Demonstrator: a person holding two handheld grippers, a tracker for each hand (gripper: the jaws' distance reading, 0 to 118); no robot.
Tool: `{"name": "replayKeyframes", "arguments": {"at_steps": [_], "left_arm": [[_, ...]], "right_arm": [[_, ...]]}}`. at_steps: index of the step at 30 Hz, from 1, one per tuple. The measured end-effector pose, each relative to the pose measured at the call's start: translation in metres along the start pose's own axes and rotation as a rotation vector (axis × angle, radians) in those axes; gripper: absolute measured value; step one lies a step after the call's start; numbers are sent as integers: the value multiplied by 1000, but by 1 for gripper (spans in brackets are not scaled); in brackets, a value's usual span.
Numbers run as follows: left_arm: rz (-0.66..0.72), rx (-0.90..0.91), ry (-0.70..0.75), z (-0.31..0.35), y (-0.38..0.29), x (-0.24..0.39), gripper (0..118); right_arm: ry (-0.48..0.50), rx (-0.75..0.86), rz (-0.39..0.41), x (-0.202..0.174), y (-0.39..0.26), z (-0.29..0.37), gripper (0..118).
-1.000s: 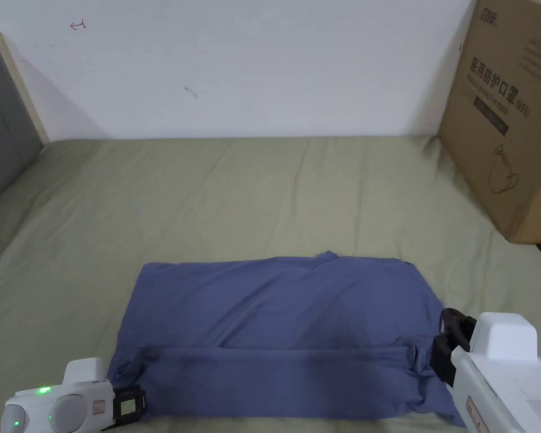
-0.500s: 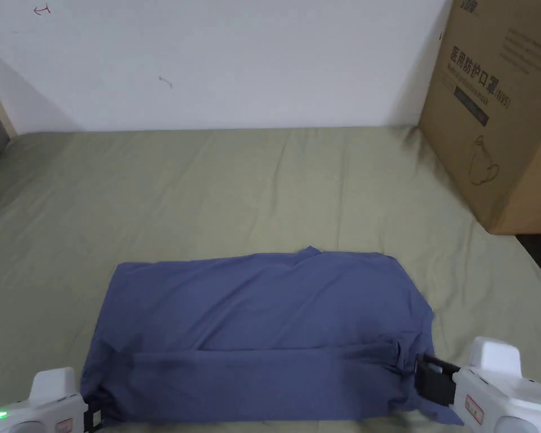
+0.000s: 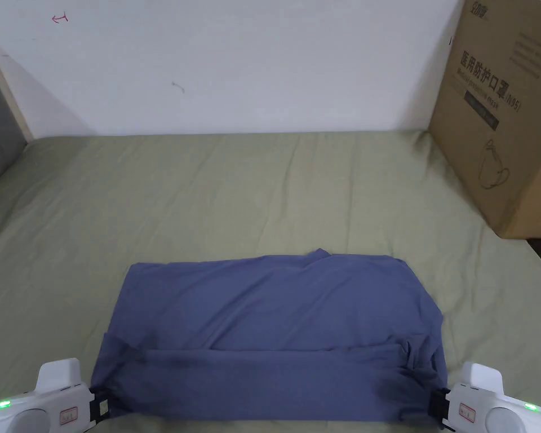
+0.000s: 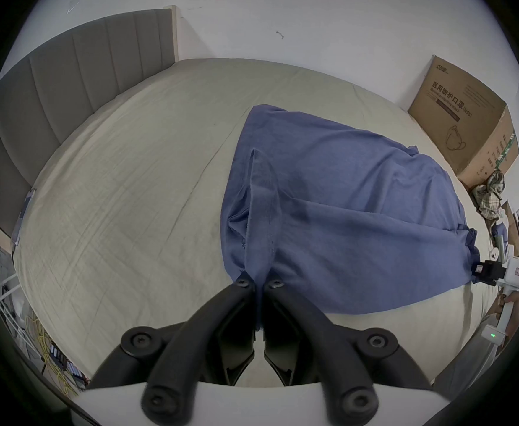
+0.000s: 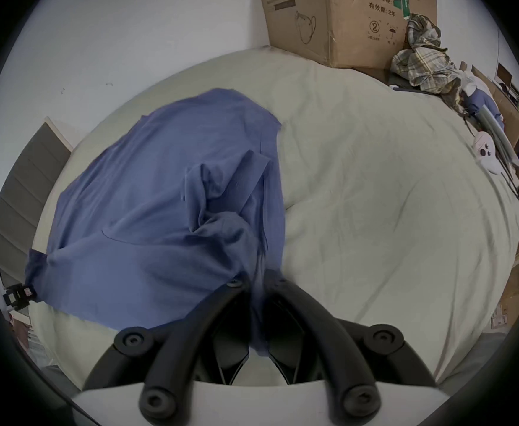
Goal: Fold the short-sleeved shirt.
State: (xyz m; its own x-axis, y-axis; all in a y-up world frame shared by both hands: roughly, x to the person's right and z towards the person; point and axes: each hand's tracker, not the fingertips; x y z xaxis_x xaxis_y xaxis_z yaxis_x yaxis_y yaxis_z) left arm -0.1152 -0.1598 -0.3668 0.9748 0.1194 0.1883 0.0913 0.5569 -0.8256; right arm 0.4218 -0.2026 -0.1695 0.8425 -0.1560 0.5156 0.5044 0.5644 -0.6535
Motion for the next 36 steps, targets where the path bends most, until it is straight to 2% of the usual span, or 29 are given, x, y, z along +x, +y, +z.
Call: {"name": "replayKeyframes", "arguments": {"at_steps": [4, 5, 7, 8, 10, 11, 12, 17, 26, 27, 28, 30, 31, 32, 33, 35, 36], "left_arm": [[11, 17, -13, 11, -1, -6, 0], [19, 26, -22, 15, -1, -8, 0], [36, 40, -39, 24, -2, -12, 0], [41, 44, -42, 28, -3, -13, 0], [33, 49, -37, 37, -8, -17, 0], [22, 47, -30, 42, -12, -18, 0], [17, 39, -22, 46, -17, -22, 0], [40, -19, -33, 53, -51, -40, 0], [62, -135, 13, 15, -79, -40, 0], [68, -137, 22, 16, -78, -37, 2], [76, -146, 29, 18, -75, -36, 12], [84, -146, 37, 23, -70, -32, 16], [87, -141, 44, 29, -67, -30, 24], [96, -119, 48, 37, -63, -27, 42], [113, -62, 31, 49, -55, -23, 60], [136, 52, -26, 73, -41, -15, 86], [139, 109, -50, 87, -32, -9, 91]], "right_arm": [[0, 70, 53, -7, 2, 32, 5], [35, 85, 48, -7, 2, 43, 5], [45, 107, 56, -9, 1, 59, 5], [102, 154, 91, -11, 0, 67, 5], [87, 165, 98, -9, -3, 81, 5], [83, 161, 103, -7, -9, 89, 5], [33, 112, 85, -2, -14, 93, 5], [41, 40, 66, 5, -49, 106, 5], [-29, -95, 60, 13, -86, 54, 6], [-32, -103, 57, 11, -86, 57, 6], [-35, -92, 59, 8, -84, 61, 7], [-45, -78, 62, 6, -76, 71, 7], [-36, -59, 62, 3, -72, 78, 10], [16, 46, 73, -2, -61, 90, 24], [21, 89, 81, -9, -51, 102, 44], [39, 158, 92, -18, -35, 125, 90], [-42, 212, 146, -21, -26, 136, 97]]}}
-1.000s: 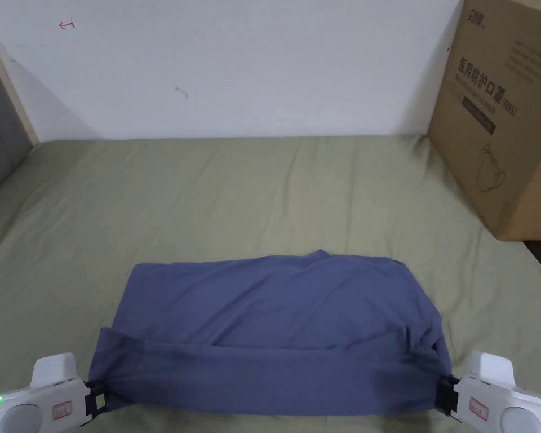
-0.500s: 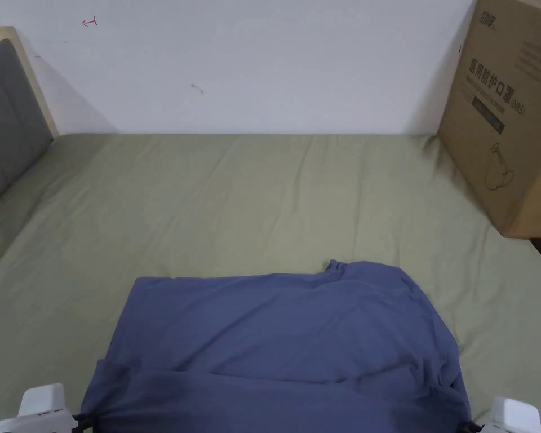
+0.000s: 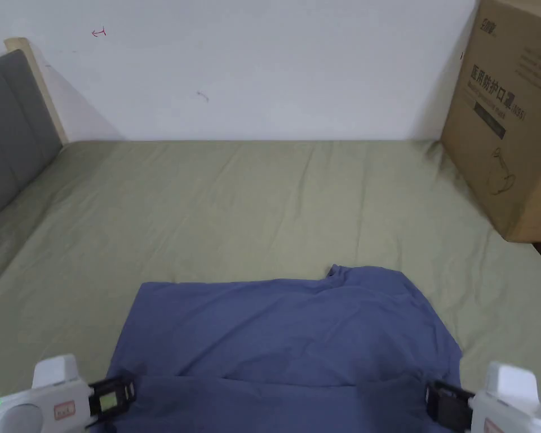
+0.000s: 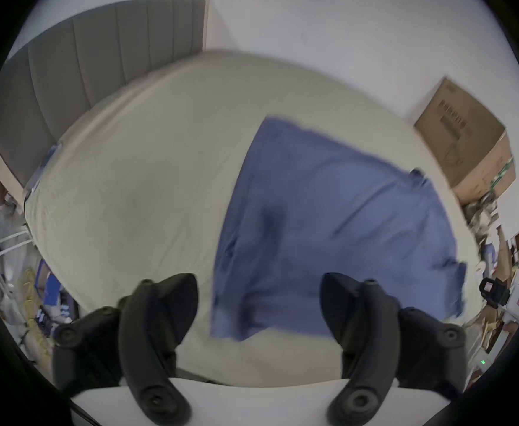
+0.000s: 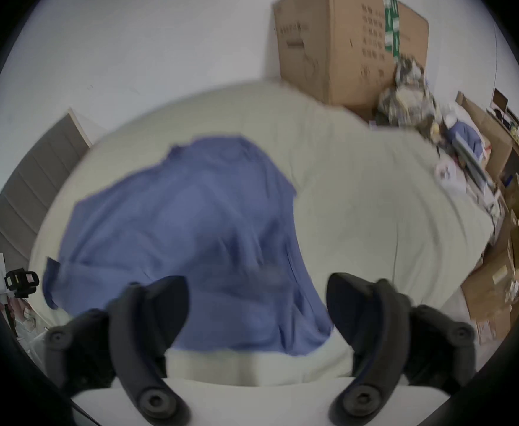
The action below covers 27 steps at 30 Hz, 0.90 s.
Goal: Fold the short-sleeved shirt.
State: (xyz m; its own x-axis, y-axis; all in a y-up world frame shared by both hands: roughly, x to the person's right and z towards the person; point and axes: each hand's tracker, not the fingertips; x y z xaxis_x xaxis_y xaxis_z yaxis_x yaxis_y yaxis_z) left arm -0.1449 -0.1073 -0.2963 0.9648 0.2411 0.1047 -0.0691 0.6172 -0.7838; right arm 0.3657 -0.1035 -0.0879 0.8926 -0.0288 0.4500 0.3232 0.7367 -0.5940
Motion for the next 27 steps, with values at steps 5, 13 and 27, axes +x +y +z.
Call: {"name": "replayKeyframes", "arguments": {"at_steps": [5, 13, 27], "left_arm": [[-63, 321, -105, 64, 40, 49, 92], [-162, 649, -77, 95, 44, 105, 82], [-264, 486, -81, 35, 64, 116, 0]], "right_arm": [[206, 259, -65, -30, 59, 57, 97], [128, 589, 69, -62, 84, 93, 89], [150, 519, 96, -86, 102, 60, 0]]}}
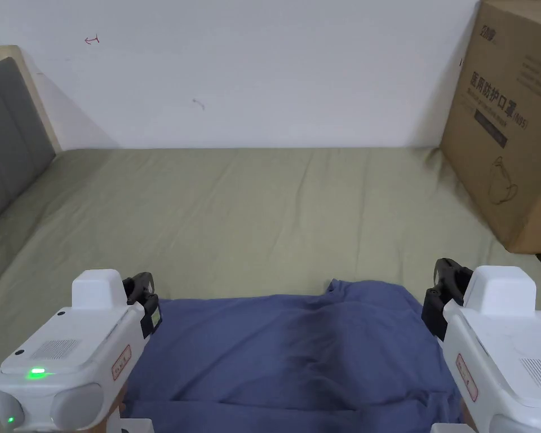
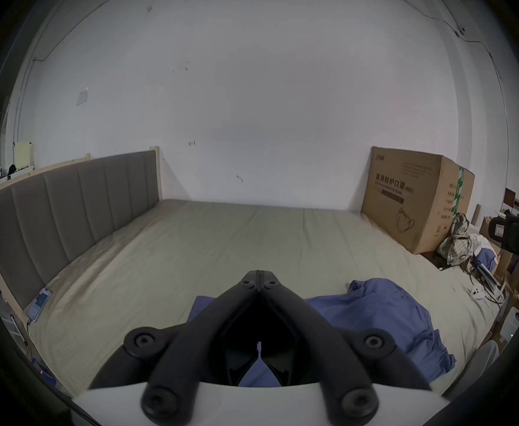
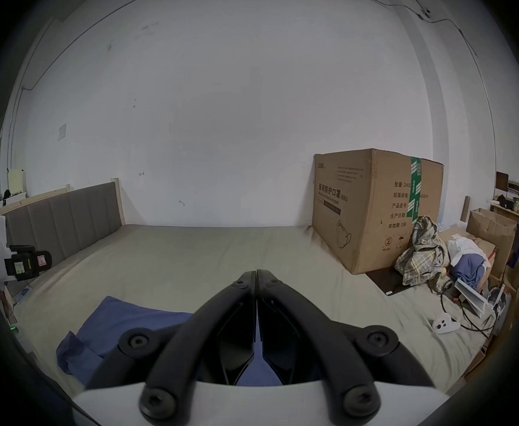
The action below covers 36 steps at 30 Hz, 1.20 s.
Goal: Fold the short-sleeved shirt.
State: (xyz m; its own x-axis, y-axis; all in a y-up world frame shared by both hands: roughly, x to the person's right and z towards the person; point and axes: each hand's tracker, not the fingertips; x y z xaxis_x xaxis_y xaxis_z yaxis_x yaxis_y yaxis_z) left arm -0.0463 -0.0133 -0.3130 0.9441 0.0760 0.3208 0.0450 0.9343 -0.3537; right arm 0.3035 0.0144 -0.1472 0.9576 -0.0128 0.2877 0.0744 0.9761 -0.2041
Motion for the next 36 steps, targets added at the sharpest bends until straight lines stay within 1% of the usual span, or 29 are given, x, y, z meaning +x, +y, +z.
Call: {"name": "replayKeyframes", "arguments": {"at_steps": [1, 3, 4, 5, 8, 10, 13, 14, 15, 16, 17, 18, 19, 22, 23, 25, 26, 28, 29, 30, 31, 32, 33, 34, 35, 36], "left_arm": [[-1, -22, -4, -11, 2, -4, 0], [6, -92, -5, -40, 7, -13, 0], [14, -95, -14, -54, 8, -20, 0], [24, -125, -33, -72, 9, -28, 0], [39, -243, -29, -126, 11, -49, 0], [78, -328, -34, -164, 10, -65, 0], [89, -435, -15, -216, 1, -84, 0], [90, -471, 2, -231, -3, -88, 10], [77, -505, 10, -247, -8, -93, 23], [80, -551, -3, -256, -13, -95, 43], [87, -592, 10, -267, -20, -98, 75], [81, -633, 32, -279, -27, -100, 89], [76, -660, 53, -286, -33, -101, 95], [46, -674, 93, -299, -49, -101, 93], [45, -699, 114, -305, -54, -102, 85], [41, -760, 102, -311, -67, -103, 58], [45, -785, 81, -315, -73, -102, 54], [20, -736, 93, -316, -76, -104, 52], [17, -737, 90, -317, -74, -102, 45], [-6, -713, 75, -315, -71, -99, 30], [-18, -700, 50, -315, -70, -97, 8], [-20, -701, 58, -310, -71, -93, 1], [-40, -686, 54, -306, -70, -90, 0], [-54, -651, 49, -301, -66, -88, 0], [-47, -614, 47, -294, -61, -86, 0], [-38, -587, 40, -276, -51, -77, 0]], "right_arm": [[-5, 1, -19, 0, 1, -5, 0], [-7, -8, -9, 3, 1, -20, 0], [-8, -13, -4, 3, 1, -27, 0], [-12, -23, 18, 5, 1, -35, 0], [-12, -41, 15, 7, 0, -55, 0], [-21, -53, 29, 8, -2, -68, 0], [-36, -78, 42, 13, -6, -88, 0], [-39, -87, 40, 14, -8, -93, 0], [-44, -96, 39, 16, -10, -99, 0], [-46, -100, 40, 18, -12, -103, 0], [-53, -106, 47, 20, -14, -108, 0], [-56, -115, 51, 18, -15, -111, 0], [-58, -123, 52, 20, -17, -115, 0], [-54, -156, 42, 30, -26, -129, 0], [-50, -169, 33, 33, -29, -132, 0], [-57, -190, 28, 39, -33, -138, 0], [-58, -198, 24, 45, -37, -142, 0], [-58, -226, 14, 54, -41, -149, 0], [-61, -240, 3, 59, -43, -154, 0], [-63, -258, -14, 66, -47, -161, 0], [-65, -279, -30, 71, -50, -169, 0], [-66, -308, -38, 78, -53, -180, 1], [-77, -334, -49, 85, -57, -192, 2], [-81, -367, -44, 88, -61, -204, 3], [-82, -409, -53, 94, -66, -218, 14], [-76, -459, -66, 101, -73, -233, 34]]}}
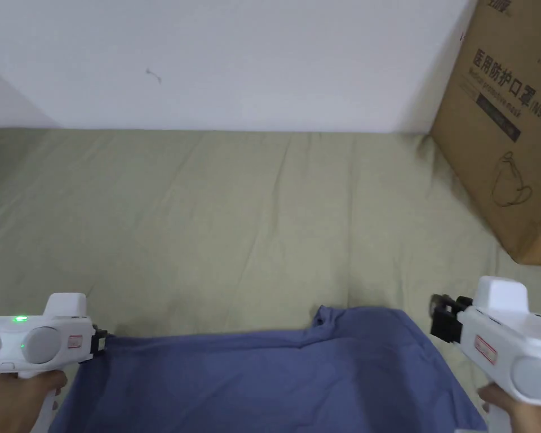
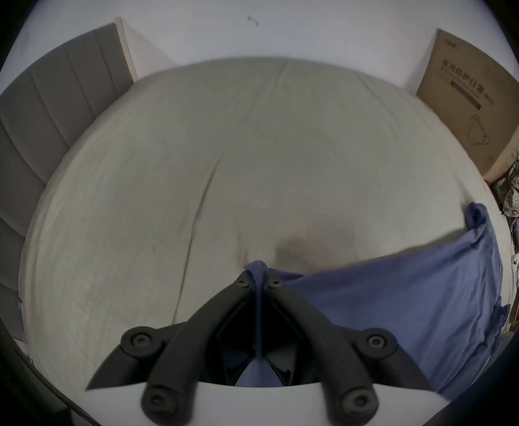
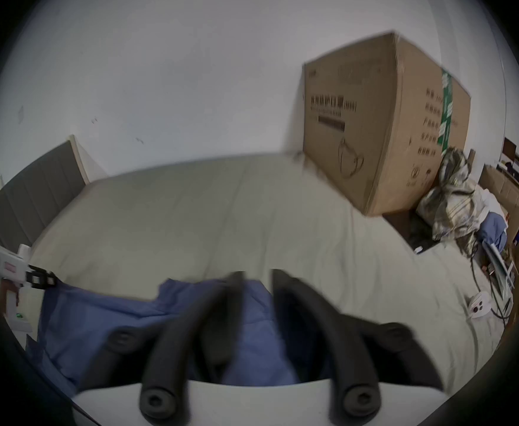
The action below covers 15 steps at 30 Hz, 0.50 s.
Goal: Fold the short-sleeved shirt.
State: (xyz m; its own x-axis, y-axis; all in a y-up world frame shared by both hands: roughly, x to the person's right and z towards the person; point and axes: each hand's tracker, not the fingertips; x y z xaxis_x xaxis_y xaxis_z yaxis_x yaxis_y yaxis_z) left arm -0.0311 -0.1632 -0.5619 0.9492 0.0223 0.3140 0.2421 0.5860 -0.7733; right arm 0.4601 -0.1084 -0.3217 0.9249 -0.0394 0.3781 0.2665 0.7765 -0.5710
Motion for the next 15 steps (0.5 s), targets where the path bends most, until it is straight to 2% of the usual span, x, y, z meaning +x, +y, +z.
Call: {"name": "replayKeyframes", "arguments": {"at_steps": [2, 3, 8, 10, 12, 13, 14, 15], "left_arm": [[-8, 22, -25, 15, 0, 2, 0], [-15, 27, -30, 22, 1, 4, 0], [-21, 57, -39, 43, 1, 4, 0], [-16, 58, -41, 46, 0, 4, 0], [-18, 56, -39, 44, -1, 0, 0], [-18, 54, -37, 44, -2, -1, 0], [-15, 52, -36, 44, -4, -3, 0], [-12, 51, -35, 45, -5, -4, 0]], "right_arm": [[-5, -89, -16, 7, 0, -32, 86], [-6, -110, -5, 9, -3, -48, 96], [-32, -288, 34, 12, -19, -116, 97], [-38, -355, 58, 3, -24, -127, 93], [-34, -415, 88, -2, -30, -139, 84], [-22, -377, 68, -2, -29, -135, 80], [-27, -364, 48, 0, -29, -134, 70], [-16, -366, 36, 0, -25, -130, 51]]}}
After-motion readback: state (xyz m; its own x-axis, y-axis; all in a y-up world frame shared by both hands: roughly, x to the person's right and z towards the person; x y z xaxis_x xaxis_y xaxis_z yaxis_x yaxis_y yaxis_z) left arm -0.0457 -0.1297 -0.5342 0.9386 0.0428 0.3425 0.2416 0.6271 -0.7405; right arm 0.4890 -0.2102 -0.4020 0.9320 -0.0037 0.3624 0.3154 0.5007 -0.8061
